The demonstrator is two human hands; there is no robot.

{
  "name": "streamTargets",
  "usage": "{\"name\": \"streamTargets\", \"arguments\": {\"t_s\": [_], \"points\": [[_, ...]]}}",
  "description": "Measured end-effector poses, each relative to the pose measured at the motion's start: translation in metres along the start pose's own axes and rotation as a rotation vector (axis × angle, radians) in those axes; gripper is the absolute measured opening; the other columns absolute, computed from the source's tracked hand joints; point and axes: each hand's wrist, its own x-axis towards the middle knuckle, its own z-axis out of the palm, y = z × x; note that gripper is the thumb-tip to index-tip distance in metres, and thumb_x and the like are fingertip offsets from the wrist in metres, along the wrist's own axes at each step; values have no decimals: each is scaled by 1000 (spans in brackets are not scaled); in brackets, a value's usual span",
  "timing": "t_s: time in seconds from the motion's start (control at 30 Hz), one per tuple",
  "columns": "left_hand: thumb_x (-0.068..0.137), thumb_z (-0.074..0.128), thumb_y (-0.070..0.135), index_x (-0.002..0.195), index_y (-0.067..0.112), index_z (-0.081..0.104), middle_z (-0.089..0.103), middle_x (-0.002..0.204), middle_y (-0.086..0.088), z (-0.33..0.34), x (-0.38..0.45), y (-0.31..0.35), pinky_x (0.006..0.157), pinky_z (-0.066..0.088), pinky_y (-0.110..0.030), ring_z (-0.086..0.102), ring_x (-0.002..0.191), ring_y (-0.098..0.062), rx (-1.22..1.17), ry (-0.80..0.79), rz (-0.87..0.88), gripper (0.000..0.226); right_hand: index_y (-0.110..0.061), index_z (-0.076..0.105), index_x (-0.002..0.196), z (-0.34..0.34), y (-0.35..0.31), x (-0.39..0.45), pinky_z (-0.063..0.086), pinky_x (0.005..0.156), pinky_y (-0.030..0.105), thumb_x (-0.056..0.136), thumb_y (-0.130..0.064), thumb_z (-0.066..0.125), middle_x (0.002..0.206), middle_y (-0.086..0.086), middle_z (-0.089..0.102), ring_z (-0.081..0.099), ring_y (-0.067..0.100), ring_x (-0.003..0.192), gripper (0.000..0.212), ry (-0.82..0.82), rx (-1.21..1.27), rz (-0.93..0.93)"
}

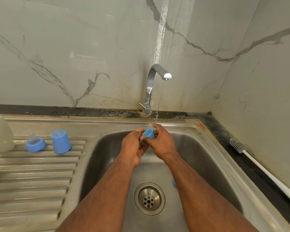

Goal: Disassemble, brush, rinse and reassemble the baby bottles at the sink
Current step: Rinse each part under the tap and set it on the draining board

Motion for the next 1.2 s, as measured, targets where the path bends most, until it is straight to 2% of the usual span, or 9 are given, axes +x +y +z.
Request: {"name": "streamTargets", "arguments": {"t_s": [0.13,0.3,0.5,0.6,0.73,0.9,1.0,1.1,1.2], "points": [[103,59,30,116,9,72,76,106,-13,1,-7,3,90,61,-39,74,97,-24,-42,-125,-23,28,-25,63,113,-7,3,3,44,70,10,77,-32,85,99,-14,65,62,5,93,42,30,19,1],[102,61,21,113,2,71,74,85,-8,6,-4,1,72,60,-28,70,73,-13,2,-116,-21,24,-20,68,128,-9,5,5,51,102,27,82,-11,79,121,-2,71,66,9,108,48,-47,44,-18],[107,50,16,114,5,69,76,104,-16,11,-3,2,78,61,-30,74,90,-21,-33,-111,-13,23,-25,71,115,-11,15,9,56,93,26,84,-7,77,111,-5,73,67,11,105,37,-11,249,1],[108,49,16,113,5,68,75,108,-17,11,-3,0,85,60,-32,73,96,-24,-51,-114,-31,23,-20,66,125,-11,15,10,55,97,28,92,-14,71,119,-2,71,66,12,111,34,2,354,46],[104,56,12,115,1,69,77,104,-18,7,-1,0,79,63,-29,76,92,-24,-70,-113,-9,21,-17,66,128,-9,14,10,54,100,34,96,-18,66,119,1,70,65,15,111,32,-47,346,77],[97,65,4,118,6,68,75,106,-17,9,1,-3,69,64,-29,77,90,-28,15,-49,130,22,-20,77,98,-8,14,12,60,84,31,88,-26,76,89,-6,75,71,11,87,12,165,271,117],[95,66,-1,125,6,68,74,113,-13,11,2,-7,76,62,-29,75,99,-25,82,-102,140,32,-24,75,87,-13,14,12,60,81,33,86,-38,76,82,-8,73,69,9,80,13,221,200,128],[95,66,4,123,8,71,74,115,-12,10,3,-8,82,62,-31,75,101,-22,115,-84,149,28,-22,75,97,-11,13,12,58,83,33,96,-43,63,86,-6,71,66,10,81,25,201,139,135],[98,61,1,118,6,71,75,108,-13,12,0,-5,77,64,-29,75,97,-25,60,-18,171,23,-18,73,114,-4,10,14,57,92,39,100,-30,59,101,-3,73,67,15,95,23,106,183,143]]}}
